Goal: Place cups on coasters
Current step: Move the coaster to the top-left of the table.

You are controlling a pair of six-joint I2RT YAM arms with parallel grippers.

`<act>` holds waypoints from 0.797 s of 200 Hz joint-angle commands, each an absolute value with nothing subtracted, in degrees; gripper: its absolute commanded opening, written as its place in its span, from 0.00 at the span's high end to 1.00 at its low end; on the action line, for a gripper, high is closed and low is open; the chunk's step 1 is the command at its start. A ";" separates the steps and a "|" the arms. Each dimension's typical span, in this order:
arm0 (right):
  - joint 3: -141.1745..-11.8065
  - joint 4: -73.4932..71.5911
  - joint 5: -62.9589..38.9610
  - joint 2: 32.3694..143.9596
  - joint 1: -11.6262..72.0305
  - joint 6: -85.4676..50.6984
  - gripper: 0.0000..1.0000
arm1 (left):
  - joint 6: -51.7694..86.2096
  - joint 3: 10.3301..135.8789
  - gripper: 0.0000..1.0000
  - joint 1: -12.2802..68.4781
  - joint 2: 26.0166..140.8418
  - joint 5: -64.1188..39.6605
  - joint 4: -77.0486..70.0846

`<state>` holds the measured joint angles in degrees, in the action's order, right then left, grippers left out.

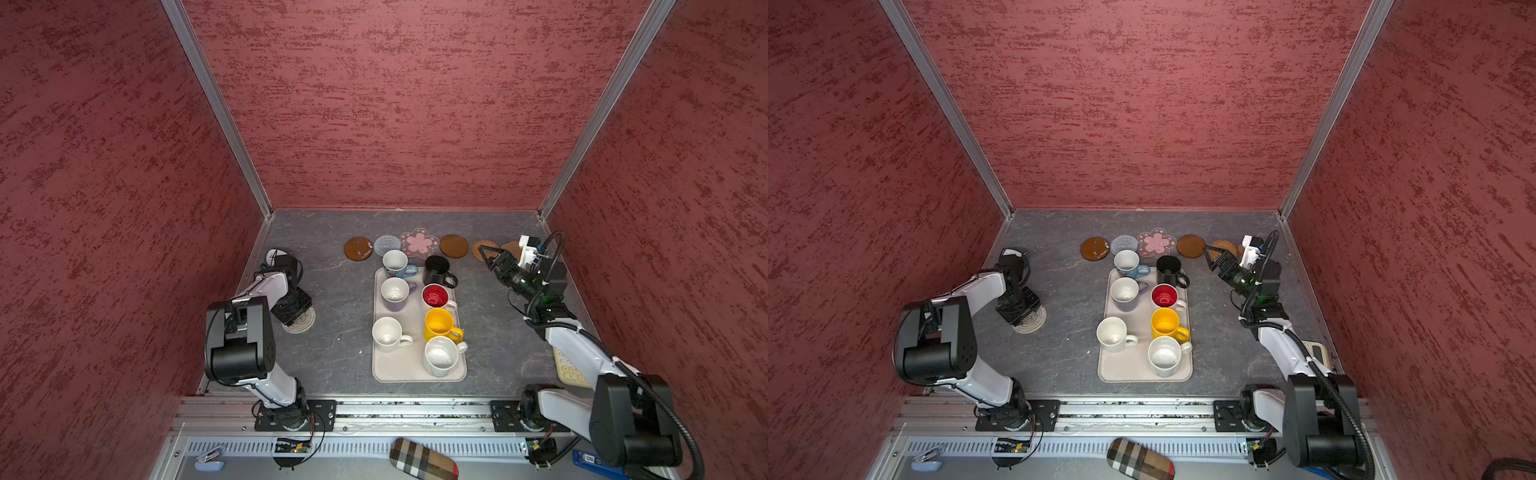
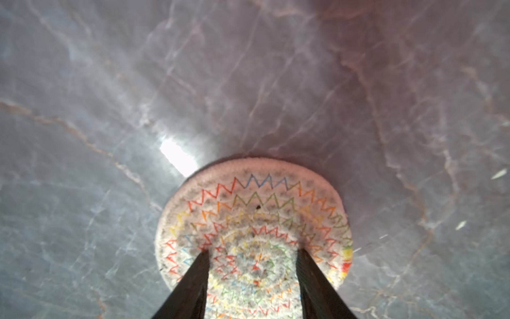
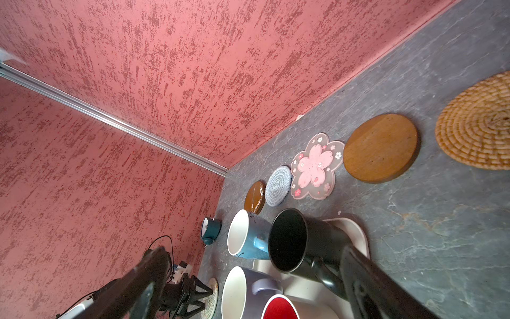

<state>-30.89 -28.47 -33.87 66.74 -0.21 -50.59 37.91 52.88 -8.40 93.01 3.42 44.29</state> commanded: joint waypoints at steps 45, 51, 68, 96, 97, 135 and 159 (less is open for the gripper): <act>-30.20 -30.37 -33.57 67.64 -0.03 -50.30 0.01 | 40.43 58.69 0.49 -4.46 102.64 2.64 39.89; -30.22 -30.31 -33.55 67.72 -0.03 -50.20 0.01 | 40.55 59.58 0.49 -4.27 103.45 2.46 39.81; -30.49 -29.64 -33.33 67.90 -0.06 -49.65 0.01 | 40.98 62.35 0.49 -3.41 106.00 1.93 39.65; -31.00 -27.97 -32.46 67.93 -0.03 -48.45 0.01 | 40.78 68.32 0.50 -1.94 110.13 2.37 40.43; -30.97 -27.92 -32.44 67.94 -0.01 -48.39 0.01 | 40.74 68.57 0.50 -1.89 110.26 2.41 40.47; -31.24 -27.51 -32.17 68.96 0.00 -47.70 0.01 | 39.64 77.48 0.50 -1.28 116.69 2.41 41.87; -31.59 -26.90 -32.00 69.73 -0.03 -47.13 0.01 | 38.44 82.97 0.51 -0.88 120.68 3.28 43.14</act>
